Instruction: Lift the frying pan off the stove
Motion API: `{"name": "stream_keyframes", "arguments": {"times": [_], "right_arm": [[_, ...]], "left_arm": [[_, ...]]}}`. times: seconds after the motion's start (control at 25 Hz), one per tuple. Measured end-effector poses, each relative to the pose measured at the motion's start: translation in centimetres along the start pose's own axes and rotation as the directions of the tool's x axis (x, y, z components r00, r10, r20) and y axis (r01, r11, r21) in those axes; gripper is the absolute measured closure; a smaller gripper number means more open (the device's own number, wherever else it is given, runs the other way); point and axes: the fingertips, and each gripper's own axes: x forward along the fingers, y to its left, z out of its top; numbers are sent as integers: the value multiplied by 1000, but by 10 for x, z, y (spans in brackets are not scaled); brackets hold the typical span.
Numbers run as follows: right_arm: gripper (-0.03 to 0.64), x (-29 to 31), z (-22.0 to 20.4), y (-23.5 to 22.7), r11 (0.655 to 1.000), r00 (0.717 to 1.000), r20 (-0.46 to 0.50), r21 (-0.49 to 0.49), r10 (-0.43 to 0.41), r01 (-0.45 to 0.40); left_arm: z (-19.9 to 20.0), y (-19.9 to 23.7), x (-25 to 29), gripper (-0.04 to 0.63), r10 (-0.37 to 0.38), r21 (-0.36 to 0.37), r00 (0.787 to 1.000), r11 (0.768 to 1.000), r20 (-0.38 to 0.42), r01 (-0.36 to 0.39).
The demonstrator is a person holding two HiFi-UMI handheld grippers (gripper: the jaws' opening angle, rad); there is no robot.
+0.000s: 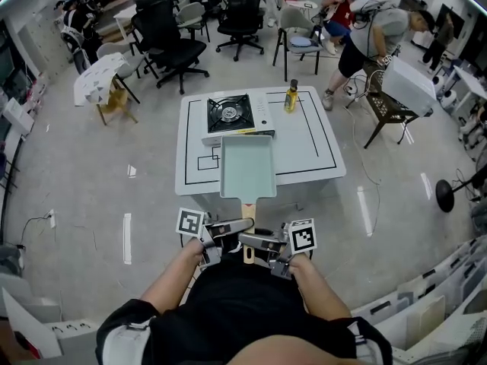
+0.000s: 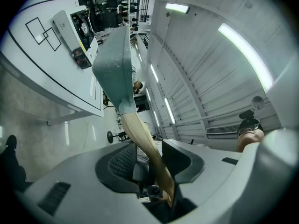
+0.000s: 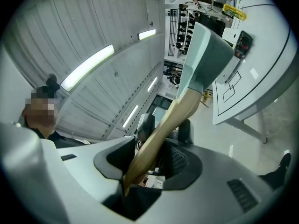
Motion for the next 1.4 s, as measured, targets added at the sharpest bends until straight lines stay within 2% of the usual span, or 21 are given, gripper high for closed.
{"name": "stream_keyframes", "arguments": {"times": [0.24,0.4,0.48,0.56,0.68,0.92,1.4], "right_arm": [[430,3,-22,5,999,1000,0,37,7,-7],[428,4,-34,1,1000,1000,-23,12,6,-6],[426,7,-36,0,1000,1000,-23,0,8,-8],[426,10,-38,-1,1000,1000,-10,27,7,-7],[425,20,-38,-1,1000,1000,-21,3,14,-14],[422,25,-46,-7,998,1000,-27,63,13,-11],[419,18,-51,-8,999,997,-72,40,22,-19]], "left_arm": [[-19,0,-11,426,-6,-14,1000,1000,23,7],[-30,7,-18,426,4,-17,1000,1000,10,-4],[-31,9,-21,425,8,-28,1000,1000,8,-7],[-32,11,-26,425,15,-35,1000,999,11,-14],[-30,13,-36,425,22,-33,1000,999,6,-22],[-32,16,-43,423,8,-41,1000,999,6,-8],[-36,19,-39,422,12,-36,1000,999,5,-12]]}}
